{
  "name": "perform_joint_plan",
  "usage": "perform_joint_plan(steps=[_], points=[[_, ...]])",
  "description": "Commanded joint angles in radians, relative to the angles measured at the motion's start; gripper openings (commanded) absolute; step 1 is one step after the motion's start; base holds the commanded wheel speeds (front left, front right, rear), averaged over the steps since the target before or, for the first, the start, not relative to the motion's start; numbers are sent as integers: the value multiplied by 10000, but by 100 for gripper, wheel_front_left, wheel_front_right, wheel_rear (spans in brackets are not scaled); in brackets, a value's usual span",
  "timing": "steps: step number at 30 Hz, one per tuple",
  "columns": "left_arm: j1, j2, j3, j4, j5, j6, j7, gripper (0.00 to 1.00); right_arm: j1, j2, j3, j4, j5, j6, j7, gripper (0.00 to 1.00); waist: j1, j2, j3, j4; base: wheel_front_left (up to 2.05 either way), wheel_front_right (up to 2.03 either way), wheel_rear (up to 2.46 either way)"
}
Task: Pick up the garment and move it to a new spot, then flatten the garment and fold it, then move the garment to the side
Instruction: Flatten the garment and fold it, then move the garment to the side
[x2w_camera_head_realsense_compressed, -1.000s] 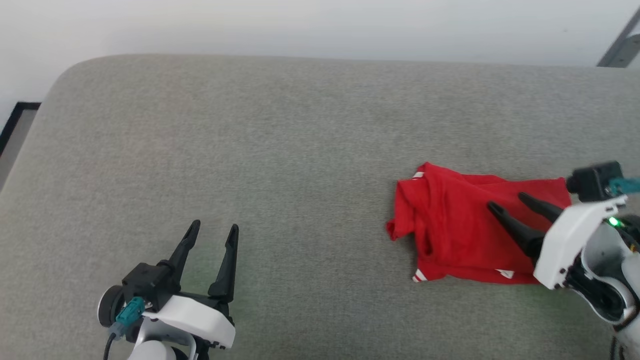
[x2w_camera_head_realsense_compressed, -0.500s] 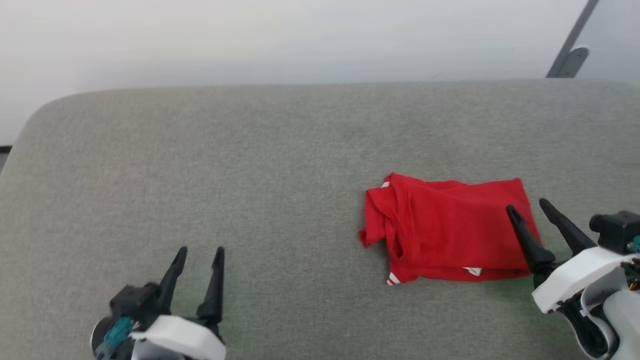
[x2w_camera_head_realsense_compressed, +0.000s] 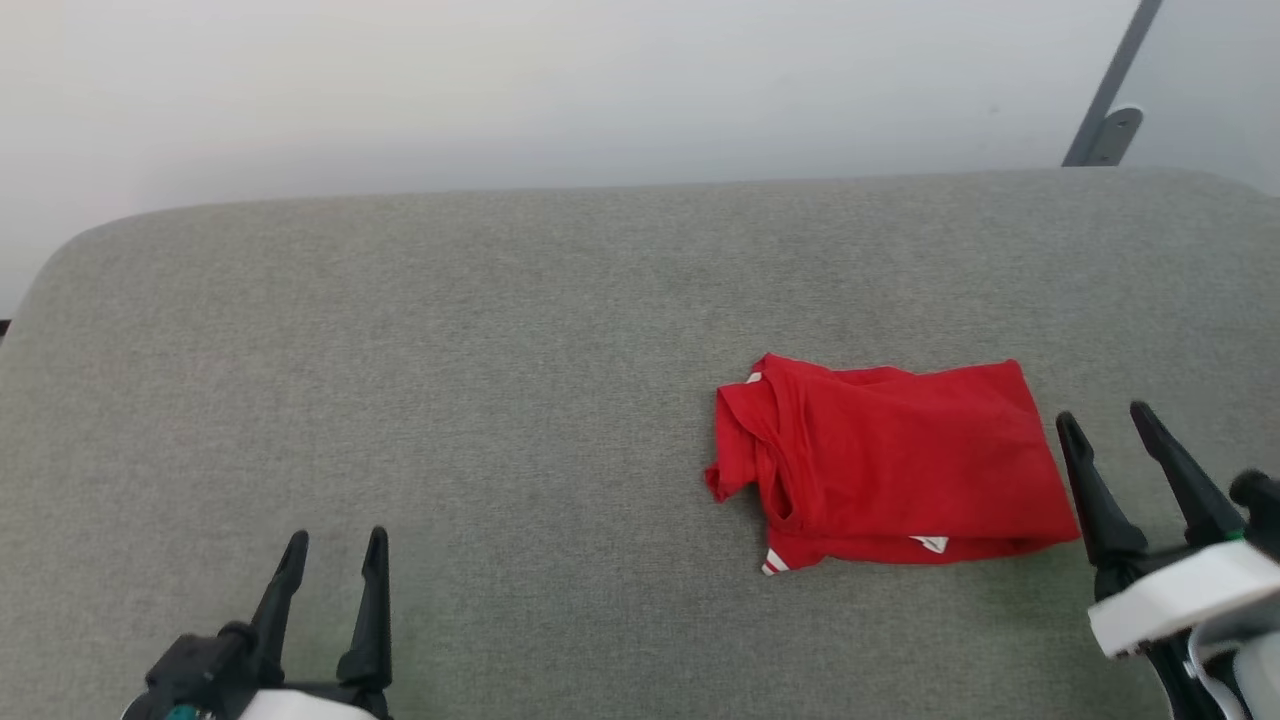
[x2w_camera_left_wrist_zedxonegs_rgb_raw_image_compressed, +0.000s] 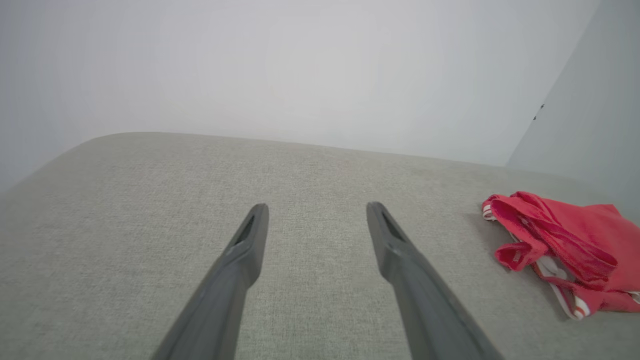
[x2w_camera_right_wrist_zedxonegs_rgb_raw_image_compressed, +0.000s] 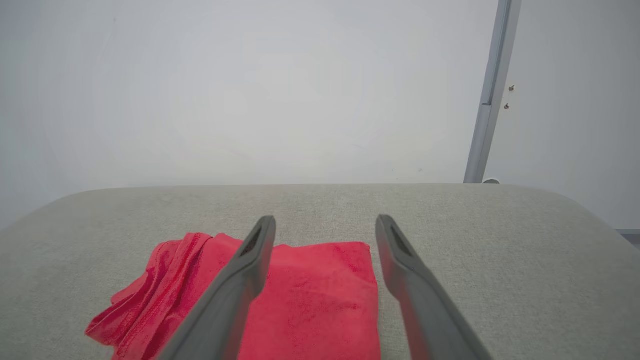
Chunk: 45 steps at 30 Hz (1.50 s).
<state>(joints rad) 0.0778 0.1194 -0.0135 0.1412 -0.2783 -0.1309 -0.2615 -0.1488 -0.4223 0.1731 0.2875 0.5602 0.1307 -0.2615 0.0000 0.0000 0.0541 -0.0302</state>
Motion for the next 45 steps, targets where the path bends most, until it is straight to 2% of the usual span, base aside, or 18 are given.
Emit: perform_joint_plan(steps=[1, 14, 21, 25, 31, 34, 38, 40, 45], points=[[223, -32, 41, -101, 149, 10, -46, 100, 268, 49, -131, -97, -112, -1, -36, 100, 0, 0, 33, 70, 0, 0, 0], [1200, -412, 245, -1086, 531, 10, -46, 100, 1854, 322, -1388, -1288, -482, -1, 47, 100, 0, 0, 229, 402, 0, 0, 0], [890, -491, 190, -1084, 590, 10, -46, 100, 1820, 524, -1562, -1536, -565, -1, 263, 100, 0, 0, 401, 368, 0, 0, 0], [637, -471, 148, -1081, 614, 10, -47, 100, 1492, 344, -1398, -1538, -792, -1, 662, 100, 0, 0, 579, 321, 0, 0, 0], [-322, -157, -214, -879, 566, 10, -46, 100, 275, -563, -667, -1437, -716, -4, 1984, 100, 0, 0, 1136, 276, 0, 0, 0], [-1049, 34, -442, -719, 540, 10, -46, 100, -377, -1442, -348, -1177, -496, -2, 2903, 100, 0, 0, 1641, 392, 0, 0, 0], [-1946, 95, -716, -514, 510, 10, -46, 100, -1134, -2428, 81, -759, 226, -2, 4382, 100, 0, 0, 2291, 572, 0, 0, 0], [-2274, 66, -767, -454, 480, 10, -46, 100, -1431, -2719, 284, -558, 851, -2, 5281, 100, 0, 0, 2601, 618, 0, 0, 0], [-2837, -25, -912, -186, 448, 10, -46, 100, -2360, -3533, 1514, -861, 2412, -1, 7063, 100, 0, 0, 3349, 674, 0, 0, 0]])
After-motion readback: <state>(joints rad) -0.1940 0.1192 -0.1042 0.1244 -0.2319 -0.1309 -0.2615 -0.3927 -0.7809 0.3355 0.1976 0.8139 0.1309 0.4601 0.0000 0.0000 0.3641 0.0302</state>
